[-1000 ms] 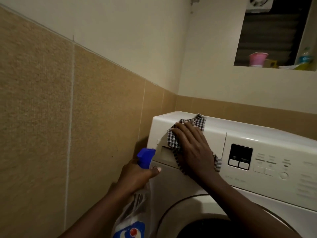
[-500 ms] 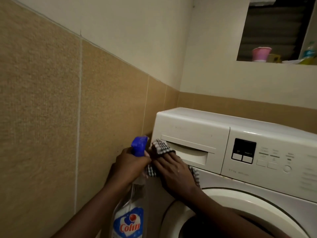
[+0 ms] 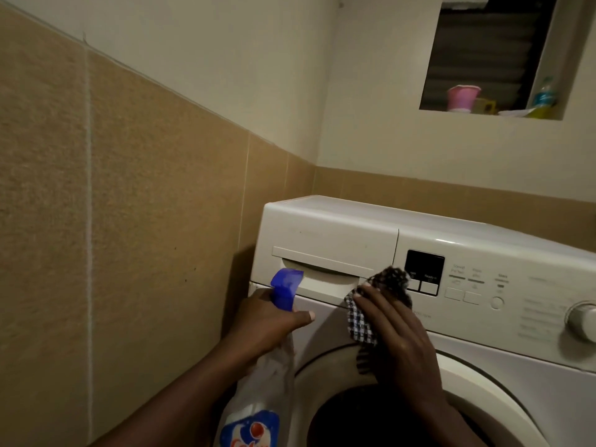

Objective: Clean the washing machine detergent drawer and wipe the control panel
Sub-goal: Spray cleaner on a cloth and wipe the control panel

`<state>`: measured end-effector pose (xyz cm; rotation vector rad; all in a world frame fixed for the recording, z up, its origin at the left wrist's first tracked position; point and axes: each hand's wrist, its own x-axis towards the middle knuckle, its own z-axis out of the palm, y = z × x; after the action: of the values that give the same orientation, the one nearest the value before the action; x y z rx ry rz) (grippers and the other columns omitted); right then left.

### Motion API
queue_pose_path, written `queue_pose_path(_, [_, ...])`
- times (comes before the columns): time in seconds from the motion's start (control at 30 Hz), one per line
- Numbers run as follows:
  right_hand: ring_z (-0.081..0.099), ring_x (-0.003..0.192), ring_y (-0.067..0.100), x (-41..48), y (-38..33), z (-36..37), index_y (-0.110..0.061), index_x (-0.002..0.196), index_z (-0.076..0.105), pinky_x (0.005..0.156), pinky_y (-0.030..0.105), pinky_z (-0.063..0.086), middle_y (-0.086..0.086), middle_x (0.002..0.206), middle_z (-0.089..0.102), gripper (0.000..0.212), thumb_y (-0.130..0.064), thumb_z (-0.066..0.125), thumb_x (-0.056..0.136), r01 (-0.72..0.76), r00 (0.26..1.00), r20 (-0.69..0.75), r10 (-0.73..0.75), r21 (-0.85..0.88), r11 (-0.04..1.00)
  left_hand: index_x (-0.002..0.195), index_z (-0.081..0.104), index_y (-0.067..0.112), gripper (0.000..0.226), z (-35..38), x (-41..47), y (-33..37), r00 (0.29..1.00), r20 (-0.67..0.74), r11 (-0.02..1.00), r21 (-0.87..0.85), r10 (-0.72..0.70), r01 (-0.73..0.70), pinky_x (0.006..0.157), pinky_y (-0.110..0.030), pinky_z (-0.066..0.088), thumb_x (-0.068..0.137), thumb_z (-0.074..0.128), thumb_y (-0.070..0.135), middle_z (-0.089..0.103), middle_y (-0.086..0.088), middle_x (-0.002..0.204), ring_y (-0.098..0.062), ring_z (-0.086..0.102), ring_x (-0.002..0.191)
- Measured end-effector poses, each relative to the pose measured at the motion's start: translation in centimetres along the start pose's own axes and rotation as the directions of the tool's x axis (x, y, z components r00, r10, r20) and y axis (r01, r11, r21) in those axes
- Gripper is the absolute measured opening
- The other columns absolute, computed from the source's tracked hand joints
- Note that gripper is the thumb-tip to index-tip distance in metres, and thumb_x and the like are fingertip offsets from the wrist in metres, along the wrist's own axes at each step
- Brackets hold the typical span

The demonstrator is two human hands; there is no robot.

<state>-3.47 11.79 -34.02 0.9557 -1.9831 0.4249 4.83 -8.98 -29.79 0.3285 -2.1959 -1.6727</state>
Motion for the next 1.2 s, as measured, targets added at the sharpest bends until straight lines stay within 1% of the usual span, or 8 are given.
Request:
queue_pose_path(0.17, [0.039, 0.137, 0.02, -0.7, -0.1, 0.9, -0.017, 0.138, 0.047, 0.105, 0.044, 0.041, 0.0, 0.149, 0.042, 0.106, 0.003, 0.09, 0.044, -0.084, 0.996, -0.02, 0.085, 0.048, 0.995, 0.089, 0.059, 0.02, 0.032, 1.8, -0.5, -0.4, 0.995, 0.088, 0.996, 0.058, 0.057, -0.062, 0.08, -0.04, 0.058, 0.073, 0.083, 0.03, 0.065, -0.003, 0.084, -0.02, 0.065, 0.079])
queue_pose_path(0.33, [0.046, 0.133, 0.021, 0.0, -0.1, 1.4, -0.014, 0.135, 0.053, 0.103, 0.038, 0.046, 0.004, 0.147, 0.047, 0.079, -0.007, 0.085, 0.063, 0.066, 0.997, 0.027, -0.067, 0.016, 0.998, 0.1, 0.063, 0.015, 0.058, 1.8, -0.9, -1.5, 0.99, 0.14, 1.0, -0.003, 0.021, -0.021, 0.079, -0.047, 0.06, 0.057, 0.084, 0.047, 0.068, -0.009, 0.093, -0.026, 0.068, 0.082])
queue_pose_path(0.43, [0.053, 0.122, 0.023, 2.2, -1.6, 2.6, -0.014, 0.134, 0.055, 0.097, 0.037, 0.048, 0.006, 0.136, 0.058, 0.057, -0.018, 0.064, 0.078, 0.143, 0.988, 0.068, -0.137, -0.092, 0.985, 0.106, 0.062, 0.012, 0.043, 0.7, -0.2, -1.7, 0.998, 0.039, 0.994, -0.097, -0.048, 0.051, 0.063, -0.031, 0.056, 0.072, 0.083, 0.026, 0.067, -0.01, 0.095, -0.022, 0.068, 0.078])
queue_pose_path(0.67, [0.06, 0.115, 0.026, 6.6, -6.1, 6.0, -0.009, 0.138, 0.052, 0.099, 0.036, 0.046, 0.011, 0.129, 0.063, 0.052, -0.028, 0.036, 0.093, 0.122, 0.989, 0.086, -0.119, -0.036, 0.992, 0.099, 0.068, 0.018, 0.022, -2.6, 1.2, -1.3, 0.986, -0.167, 0.989, -0.147, -0.028, 0.003, 0.068, -0.039, 0.059, 0.078, 0.075, 0.013, 0.074, -0.011, 0.088, -0.031, 0.071, 0.07])
queue_pose_path(0.8, [0.06, 0.116, 0.024, 6.3, -5.1, 5.4, -0.013, 0.138, 0.052, 0.098, 0.036, 0.049, 0.007, 0.131, 0.062, 0.053, -0.027, 0.04, 0.088, 0.164, 0.98, 0.121, -0.155, -0.067, 0.984, 0.096, 0.067, 0.016, 0.022, -2.6, 1.0, -1.5, 0.988, -0.149, 0.993, -0.117, -0.037, 0.02, 0.071, -0.043, 0.058, 0.077, 0.075, 0.009, 0.071, -0.013, 0.087, -0.032, 0.069, 0.073])
queue_pose_path(0.97, [0.059, 0.12, 0.024, 2.0, -2.5, 4.1, -0.016, 0.139, 0.051, 0.097, 0.038, 0.052, 0.006, 0.133, 0.06, 0.06, -0.025, 0.067, 0.082, 0.131, 0.986, 0.114, -0.122, -0.08, 0.988, 0.1, 0.06, 0.015, 0.027, -2.5, 0.2, -1.6, 0.994, -0.076, 0.987, -0.144, -0.08, 0.068, 0.086, -0.053, 0.056, 0.078, 0.075, 0.011, 0.067, -0.017, 0.097, -0.039, 0.067, 0.086])
queue_pose_path(1.07, [0.055, 0.124, 0.023, 3.7, -3.3, 4.5, -0.018, 0.137, 0.053, 0.101, 0.039, 0.047, 0.006, 0.135, 0.059, 0.05, -0.03, 0.046, 0.089, 0.14, 0.986, 0.099, -0.133, -0.065, 0.988, 0.098, 0.064, 0.013, 0.023, -2.2, -0.2, -1.4, 0.998, -0.027, 0.986, -0.158, -0.054, 0.049, 0.077, -0.044, 0.057, 0.078, 0.075, 0.009, 0.068, -0.014, 0.093, -0.029, 0.066, 0.08])
queue_pose_path(1.2, [0.052, 0.127, 0.023, 6.9, -4.6, 5.6, -0.019, 0.136, 0.051, 0.103, 0.038, 0.045, 0.005, 0.14, 0.055, 0.046, -0.03, 0.045, 0.092, 0.256, 0.95, 0.188, -0.249, -0.012, 0.967, 0.099, 0.064, 0.019, 0.027, -2.1, -0.7, -1.2, 0.997, -0.047, 0.984, -0.174, -0.053, 0.044, 0.068, -0.036, 0.056, 0.078, 0.077, 0.009, 0.07, -0.012, 0.096, -0.03, 0.068, 0.084])
